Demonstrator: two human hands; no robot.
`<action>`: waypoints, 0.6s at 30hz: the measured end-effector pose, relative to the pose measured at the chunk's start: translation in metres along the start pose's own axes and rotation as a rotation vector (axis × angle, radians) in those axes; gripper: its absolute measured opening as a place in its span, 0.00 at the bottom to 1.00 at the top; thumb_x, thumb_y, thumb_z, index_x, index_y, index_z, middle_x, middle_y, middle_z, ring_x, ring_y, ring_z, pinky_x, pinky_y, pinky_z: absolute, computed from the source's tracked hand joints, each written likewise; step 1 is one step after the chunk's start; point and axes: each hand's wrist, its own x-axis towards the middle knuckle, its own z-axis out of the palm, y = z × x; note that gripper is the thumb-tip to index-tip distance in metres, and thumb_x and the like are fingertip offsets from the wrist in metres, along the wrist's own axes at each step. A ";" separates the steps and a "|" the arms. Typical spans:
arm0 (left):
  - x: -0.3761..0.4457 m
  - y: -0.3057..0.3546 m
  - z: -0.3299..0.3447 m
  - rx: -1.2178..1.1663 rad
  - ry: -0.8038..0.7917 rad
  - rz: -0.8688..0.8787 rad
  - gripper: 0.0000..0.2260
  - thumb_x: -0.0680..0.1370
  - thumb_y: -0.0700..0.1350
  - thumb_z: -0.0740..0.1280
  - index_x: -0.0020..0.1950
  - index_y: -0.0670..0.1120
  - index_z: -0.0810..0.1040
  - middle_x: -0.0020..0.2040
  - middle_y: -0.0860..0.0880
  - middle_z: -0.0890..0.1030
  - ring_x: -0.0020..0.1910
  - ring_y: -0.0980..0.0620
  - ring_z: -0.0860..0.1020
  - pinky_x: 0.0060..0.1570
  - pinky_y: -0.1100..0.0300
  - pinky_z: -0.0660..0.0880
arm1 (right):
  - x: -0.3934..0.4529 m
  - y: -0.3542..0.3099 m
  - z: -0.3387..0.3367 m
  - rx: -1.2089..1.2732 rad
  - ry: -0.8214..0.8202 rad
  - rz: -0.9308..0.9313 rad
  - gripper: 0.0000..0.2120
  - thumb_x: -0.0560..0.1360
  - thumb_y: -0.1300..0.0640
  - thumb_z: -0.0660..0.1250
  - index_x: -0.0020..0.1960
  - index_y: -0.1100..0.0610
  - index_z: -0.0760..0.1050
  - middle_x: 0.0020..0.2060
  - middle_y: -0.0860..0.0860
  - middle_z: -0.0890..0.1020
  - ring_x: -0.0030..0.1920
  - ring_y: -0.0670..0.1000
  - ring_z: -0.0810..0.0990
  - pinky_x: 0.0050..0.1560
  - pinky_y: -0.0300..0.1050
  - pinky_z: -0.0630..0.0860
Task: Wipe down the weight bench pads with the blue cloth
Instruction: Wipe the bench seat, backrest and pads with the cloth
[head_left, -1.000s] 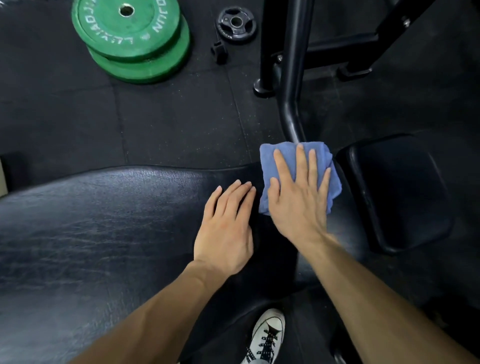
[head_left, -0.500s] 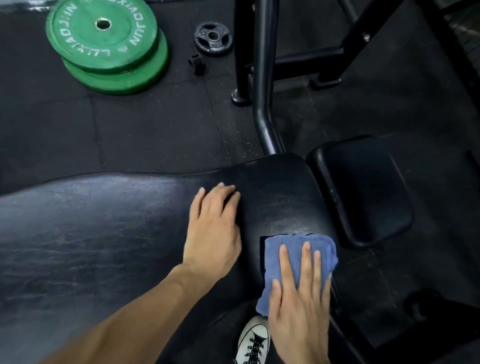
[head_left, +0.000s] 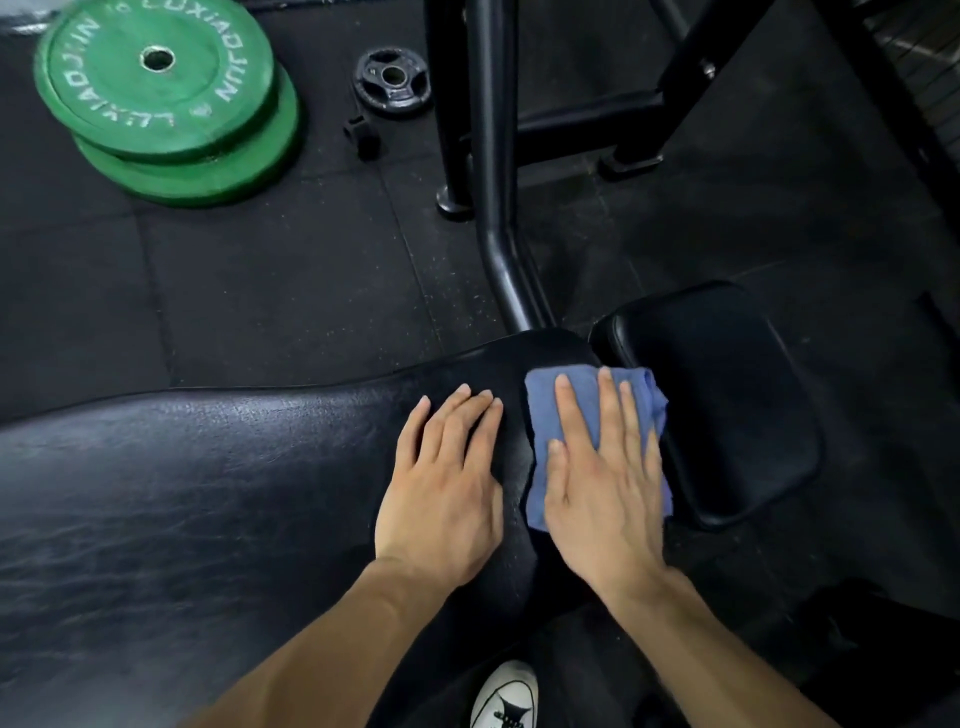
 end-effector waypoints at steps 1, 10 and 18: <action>0.000 0.000 0.000 -0.006 0.001 -0.003 0.30 0.77 0.48 0.55 0.80 0.42 0.66 0.78 0.46 0.67 0.82 0.47 0.59 0.80 0.42 0.57 | 0.012 -0.005 -0.002 -0.003 0.003 -0.022 0.29 0.84 0.46 0.44 0.84 0.48 0.47 0.83 0.58 0.52 0.84 0.57 0.46 0.81 0.63 0.54; 0.002 0.000 0.000 -0.056 0.036 0.007 0.31 0.73 0.46 0.59 0.78 0.42 0.69 0.77 0.46 0.70 0.80 0.46 0.63 0.79 0.41 0.59 | 0.102 -0.042 -0.017 0.057 -0.047 -0.106 0.23 0.81 0.44 0.53 0.74 0.43 0.71 0.77 0.52 0.68 0.77 0.56 0.62 0.71 0.62 0.62; 0.002 0.000 -0.001 -0.004 0.029 -0.002 0.31 0.74 0.48 0.56 0.78 0.43 0.68 0.77 0.46 0.69 0.81 0.47 0.62 0.80 0.42 0.57 | 0.017 -0.002 -0.008 0.082 0.002 -0.109 0.30 0.83 0.40 0.50 0.84 0.45 0.51 0.84 0.56 0.50 0.84 0.56 0.46 0.81 0.62 0.54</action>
